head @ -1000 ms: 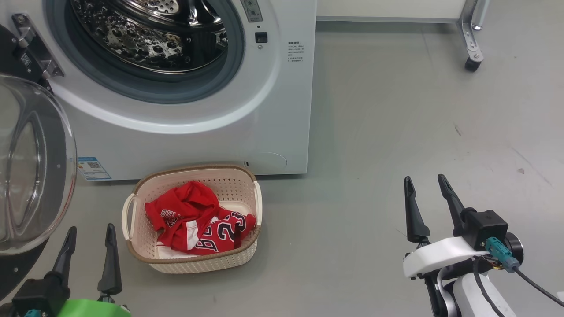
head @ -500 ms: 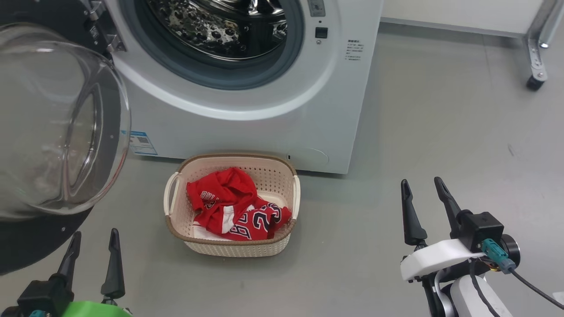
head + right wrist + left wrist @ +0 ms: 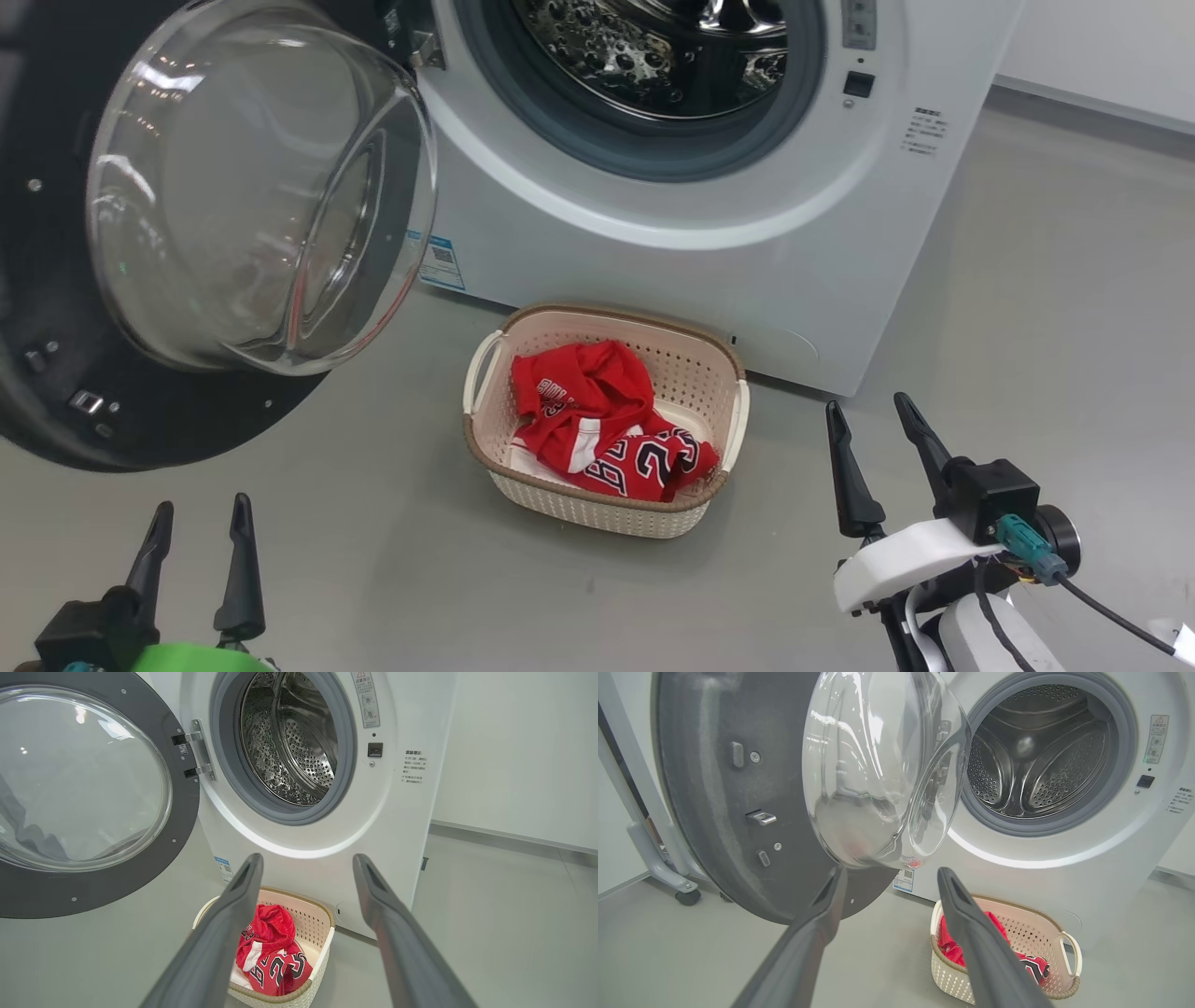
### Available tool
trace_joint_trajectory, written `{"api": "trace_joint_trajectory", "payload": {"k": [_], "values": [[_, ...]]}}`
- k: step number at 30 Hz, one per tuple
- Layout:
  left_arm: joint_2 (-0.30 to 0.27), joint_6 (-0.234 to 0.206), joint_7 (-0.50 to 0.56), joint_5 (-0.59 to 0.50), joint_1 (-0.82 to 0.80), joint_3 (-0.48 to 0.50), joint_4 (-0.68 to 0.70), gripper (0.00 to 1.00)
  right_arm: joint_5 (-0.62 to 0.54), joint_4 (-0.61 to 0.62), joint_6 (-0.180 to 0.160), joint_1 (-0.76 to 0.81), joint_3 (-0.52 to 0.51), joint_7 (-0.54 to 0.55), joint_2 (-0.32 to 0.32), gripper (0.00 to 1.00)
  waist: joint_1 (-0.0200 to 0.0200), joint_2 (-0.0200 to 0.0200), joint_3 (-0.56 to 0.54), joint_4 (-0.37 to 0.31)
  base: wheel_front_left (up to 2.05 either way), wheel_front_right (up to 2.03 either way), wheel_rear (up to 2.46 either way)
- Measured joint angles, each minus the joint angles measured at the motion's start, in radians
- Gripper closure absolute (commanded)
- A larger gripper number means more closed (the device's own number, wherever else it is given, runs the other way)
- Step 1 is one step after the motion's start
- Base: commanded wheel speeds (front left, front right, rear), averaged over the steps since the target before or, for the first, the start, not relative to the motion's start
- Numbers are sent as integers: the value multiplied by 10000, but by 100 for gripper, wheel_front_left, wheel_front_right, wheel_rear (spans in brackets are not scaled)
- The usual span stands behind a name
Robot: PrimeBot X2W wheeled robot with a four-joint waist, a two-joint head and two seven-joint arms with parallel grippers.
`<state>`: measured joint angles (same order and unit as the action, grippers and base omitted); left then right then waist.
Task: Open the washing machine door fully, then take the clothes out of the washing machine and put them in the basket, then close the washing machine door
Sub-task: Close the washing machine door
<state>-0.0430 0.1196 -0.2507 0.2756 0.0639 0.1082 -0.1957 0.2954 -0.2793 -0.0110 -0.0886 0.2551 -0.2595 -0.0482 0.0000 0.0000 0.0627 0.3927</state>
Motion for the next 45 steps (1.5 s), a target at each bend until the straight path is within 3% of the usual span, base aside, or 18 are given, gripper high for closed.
{"api": "trace_joint_trajectory", "payload": {"k": [13, 37, 38, 40, 43, 45], "values": [[25, -403, -2, 625, 27, 803, 144, 0, -65, -520, 368, -724, 966, 2, -10, 0, 0, 0, 247, 1384, 0, 0, 0], [59, -614, -2, 1277, 53, 1062, 176, 0, 123, -1154, 403, -1330, 1262, 2, -86, 0, 0, 0, 428, 1550, 0, 0, 0], [59, -610, -2, 1287, 54, 1049, 173, 23, 169, -1154, 405, -1333, 1277, 2, -88, 0, 0, 0, 434, 1551, 0, 0, 0], [59, -548, -2, 1555, 57, 1009, 119, 100, 213, -1162, 408, -1339, 1312, 2, -90, 0, 0, 0, 444, 1553, 0, 0, 0], [61, -476, -2, 2297, 56, 966, 8, 100, 226, -1183, 408, -1344, 1350, 2, -90, 0, 0, 0, 452, 1554, 0, 0, 0], [63, -355, -4, 3359, 55, 936, -190, 100, 247, -1210, 408, -1360, 1356, 2, -88, 0, 0, 0, 461, 1554, 0, 0, 0]]}}
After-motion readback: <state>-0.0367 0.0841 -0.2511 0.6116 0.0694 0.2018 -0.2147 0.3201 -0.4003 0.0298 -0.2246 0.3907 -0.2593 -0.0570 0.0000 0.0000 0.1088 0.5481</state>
